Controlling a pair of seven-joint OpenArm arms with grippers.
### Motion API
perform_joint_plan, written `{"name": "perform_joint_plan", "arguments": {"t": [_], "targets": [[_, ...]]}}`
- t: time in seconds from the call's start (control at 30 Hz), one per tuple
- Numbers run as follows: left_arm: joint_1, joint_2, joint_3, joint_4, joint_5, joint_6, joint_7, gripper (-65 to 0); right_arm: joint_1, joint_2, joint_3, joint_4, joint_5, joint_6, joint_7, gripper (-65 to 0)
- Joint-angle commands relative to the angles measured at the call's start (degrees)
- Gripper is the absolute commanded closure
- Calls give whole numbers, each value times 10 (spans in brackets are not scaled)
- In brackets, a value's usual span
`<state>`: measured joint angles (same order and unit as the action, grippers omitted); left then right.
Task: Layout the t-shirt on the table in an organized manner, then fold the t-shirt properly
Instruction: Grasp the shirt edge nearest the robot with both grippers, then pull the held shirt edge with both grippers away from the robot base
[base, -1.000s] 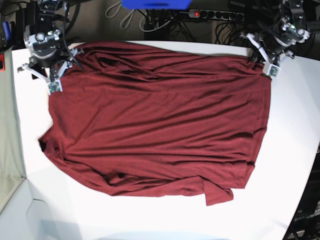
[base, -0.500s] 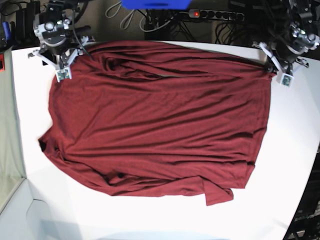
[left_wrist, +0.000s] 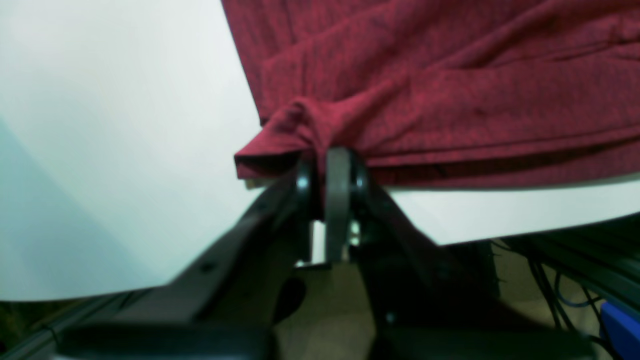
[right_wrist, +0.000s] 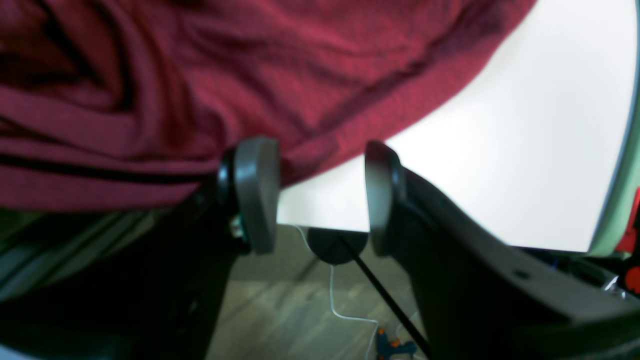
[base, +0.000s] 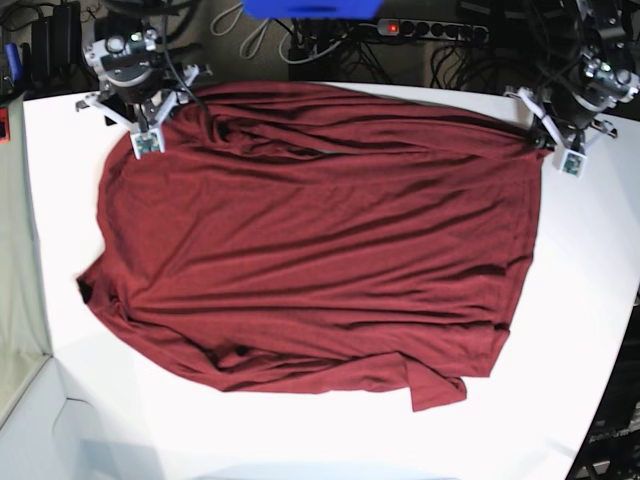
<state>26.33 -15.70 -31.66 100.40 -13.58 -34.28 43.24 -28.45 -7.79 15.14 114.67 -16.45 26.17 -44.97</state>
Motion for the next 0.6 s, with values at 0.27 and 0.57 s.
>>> {"name": "perform_joint_plan", "arguments": {"t": [0.27, 0.57], "targets": [[4, -8, -5, 7, -5, 0, -9, -3, -2, 2, 1, -12, 1, -2, 11, -284], [5, -8, -5, 5, -5, 0, -9, -3, 0, 5, 0, -66, 1, -2, 11, -232]]}}
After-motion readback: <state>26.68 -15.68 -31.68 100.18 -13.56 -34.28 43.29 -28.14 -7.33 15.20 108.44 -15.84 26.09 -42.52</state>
